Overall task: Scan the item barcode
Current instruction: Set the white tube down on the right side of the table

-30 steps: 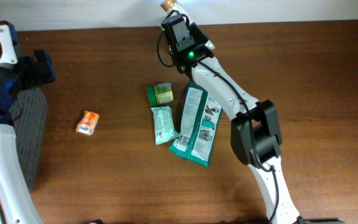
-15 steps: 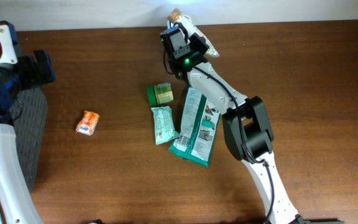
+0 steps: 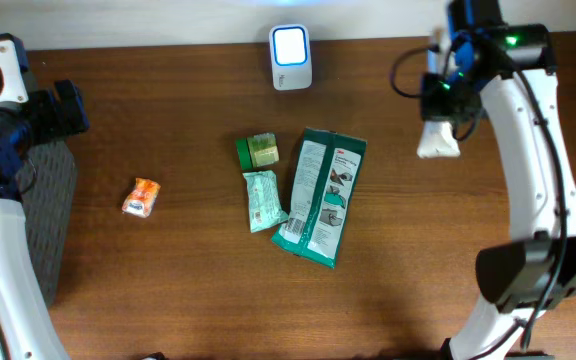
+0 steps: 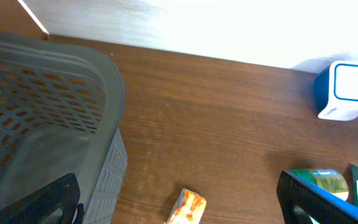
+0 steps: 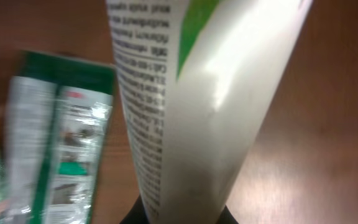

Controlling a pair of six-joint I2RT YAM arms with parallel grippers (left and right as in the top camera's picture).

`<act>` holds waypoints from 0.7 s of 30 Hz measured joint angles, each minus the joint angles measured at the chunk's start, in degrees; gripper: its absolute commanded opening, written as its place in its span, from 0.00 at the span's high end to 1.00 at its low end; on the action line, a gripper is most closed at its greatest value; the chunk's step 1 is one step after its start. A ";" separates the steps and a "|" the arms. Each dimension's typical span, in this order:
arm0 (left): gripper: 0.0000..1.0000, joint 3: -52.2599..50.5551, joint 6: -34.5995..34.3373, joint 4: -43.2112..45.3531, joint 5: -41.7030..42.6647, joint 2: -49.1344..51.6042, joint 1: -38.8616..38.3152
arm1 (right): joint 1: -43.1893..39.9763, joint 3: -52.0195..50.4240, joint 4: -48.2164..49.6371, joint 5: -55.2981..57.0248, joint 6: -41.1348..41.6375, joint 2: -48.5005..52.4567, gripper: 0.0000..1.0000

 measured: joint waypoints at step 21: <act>0.01 0.00 0.00 0.04 -0.02 0.00 0.00 | 4.07 -19.91 16.37 -17.25 0.74 1.88 0.22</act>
